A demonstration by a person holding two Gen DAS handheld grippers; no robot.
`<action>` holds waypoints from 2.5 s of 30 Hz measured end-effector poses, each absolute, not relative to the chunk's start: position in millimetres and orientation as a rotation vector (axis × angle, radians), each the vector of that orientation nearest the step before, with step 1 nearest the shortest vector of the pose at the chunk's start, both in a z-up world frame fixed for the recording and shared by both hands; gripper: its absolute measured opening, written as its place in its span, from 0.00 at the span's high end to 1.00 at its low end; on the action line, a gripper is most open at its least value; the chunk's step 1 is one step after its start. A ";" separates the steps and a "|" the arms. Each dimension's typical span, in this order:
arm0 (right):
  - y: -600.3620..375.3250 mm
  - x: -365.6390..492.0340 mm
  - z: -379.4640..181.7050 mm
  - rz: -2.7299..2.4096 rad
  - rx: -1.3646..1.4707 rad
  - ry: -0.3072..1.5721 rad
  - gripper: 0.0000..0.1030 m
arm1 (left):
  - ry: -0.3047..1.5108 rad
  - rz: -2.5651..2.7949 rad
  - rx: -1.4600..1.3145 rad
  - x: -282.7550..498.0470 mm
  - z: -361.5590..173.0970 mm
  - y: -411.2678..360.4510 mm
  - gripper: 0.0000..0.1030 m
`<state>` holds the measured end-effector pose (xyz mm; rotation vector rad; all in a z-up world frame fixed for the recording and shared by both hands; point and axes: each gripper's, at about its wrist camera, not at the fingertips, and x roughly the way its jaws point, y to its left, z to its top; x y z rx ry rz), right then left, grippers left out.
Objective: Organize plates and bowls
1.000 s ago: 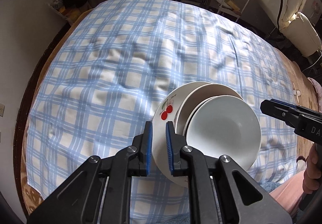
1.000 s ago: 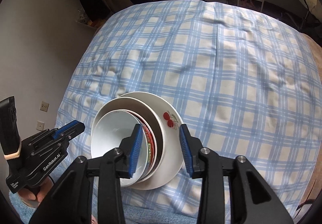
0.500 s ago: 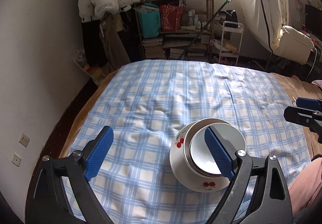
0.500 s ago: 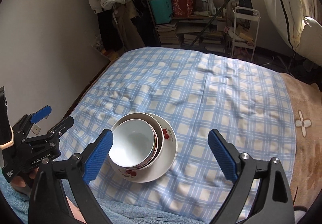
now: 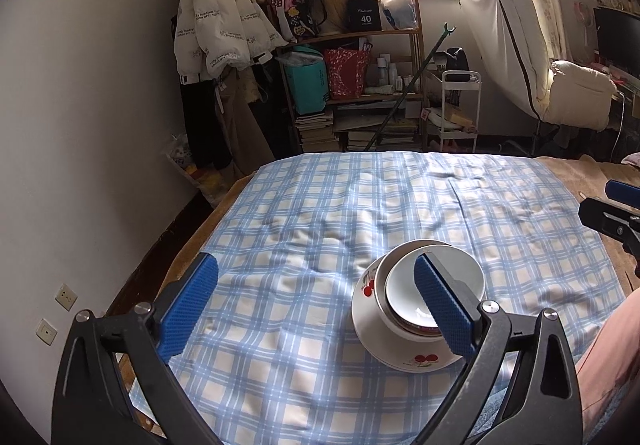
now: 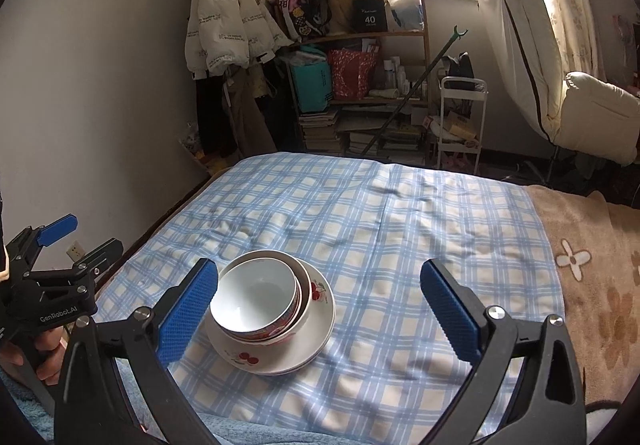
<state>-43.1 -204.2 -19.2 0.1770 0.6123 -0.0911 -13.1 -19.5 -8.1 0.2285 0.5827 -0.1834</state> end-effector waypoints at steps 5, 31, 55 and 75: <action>-200.0 -45.9 -19.8 -0.082 0.144 0.584 0.00 | 0.567 -0.157 0.212 -22.9 -11.7 -9.0 0.06; -192.7 -44.5 -21.3 -0.156 0.060 0.525 0.00 | 0.542 -0.060 0.177 -23.6 -17.5 1.3 0.06; -195.6 -46.4 -17.4 -0.183 0.051 0.506 0.00 | 0.510 -0.036 0.202 -27.9 -15.0 0.4 0.06; -192.6 -48.7 -17.3 -0.191 0.036 0.499 0.00 | 0.515 -0.036 0.225 -26.0 -19.2 -1.2 0.06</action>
